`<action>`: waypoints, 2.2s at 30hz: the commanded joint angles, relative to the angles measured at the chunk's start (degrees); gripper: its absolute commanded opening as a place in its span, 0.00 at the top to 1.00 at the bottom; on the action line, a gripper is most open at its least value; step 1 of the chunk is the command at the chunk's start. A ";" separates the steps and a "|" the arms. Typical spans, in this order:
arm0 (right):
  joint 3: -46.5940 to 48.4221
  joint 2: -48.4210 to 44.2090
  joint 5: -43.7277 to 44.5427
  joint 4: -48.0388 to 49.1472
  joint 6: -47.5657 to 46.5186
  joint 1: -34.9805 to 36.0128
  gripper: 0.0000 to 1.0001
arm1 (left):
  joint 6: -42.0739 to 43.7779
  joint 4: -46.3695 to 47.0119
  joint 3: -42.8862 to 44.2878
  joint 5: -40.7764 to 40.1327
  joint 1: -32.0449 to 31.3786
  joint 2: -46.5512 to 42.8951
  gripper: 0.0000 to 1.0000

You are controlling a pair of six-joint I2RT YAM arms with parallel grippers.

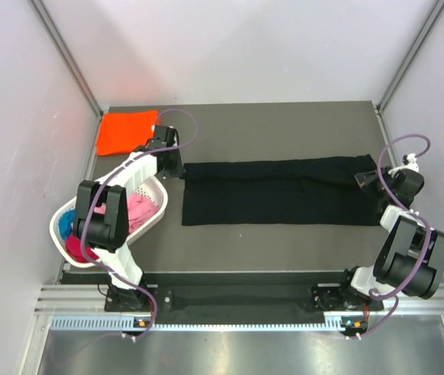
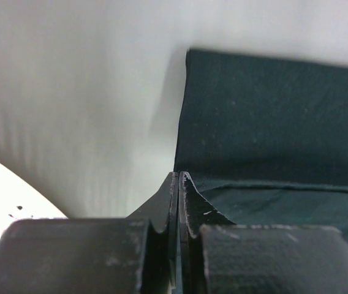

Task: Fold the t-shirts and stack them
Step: Fold the tshirt

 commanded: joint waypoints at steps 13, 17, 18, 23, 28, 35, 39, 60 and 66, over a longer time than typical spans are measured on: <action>-1.54 -0.14 1.23 -3.54 -2.33 -2.49 0.95 | 0.02 -6.47 1.28 -5.66 -3.81 2.52 1.00; -2.15 -1.28 1.14 -5.38 -2.76 -2.49 0.93 | -0.24 -8.93 3.57 -9.00 -4.34 5.24 1.00; -1.98 -1.37 2.10 -7.39 -3.11 -2.49 0.91 | -0.24 -9.89 4.10 -9.71 -4.52 5.59 1.00; 1.00 -0.32 2.81 -13.11 -4.96 -2.84 0.77 | -0.59 -12.45 6.12 -15.06 -6.01 6.39 1.00; 6.27 -1.63 8.25 -26.37 -6.01 -2.84 0.64 | -2.00 -18.68 12.34 -22.71 -8.47 6.13 0.73; 12.44 -5.06 8.28 -33.87 -6.72 -1.09 0.62 | -1.38 -14.57 16.06 -10.26 -8.74 5.68 0.69; 14.54 -3.05 -0.43 -29.64 -8.65 5.67 0.60 | -1.56 -12.71 17.72 -6.63 -8.74 10.07 0.70; 42.14 27.71 5.07 -32.87 -21.82 34.86 0.63 | -5.42 -17.64 26.17 -11.74 -6.19 24.05 0.72; 38.82 29.30 11.16 -35.72 -19.83 37.24 0.71 | -5.69 -17.37 25.37 -12.52 -6.19 24.85 0.73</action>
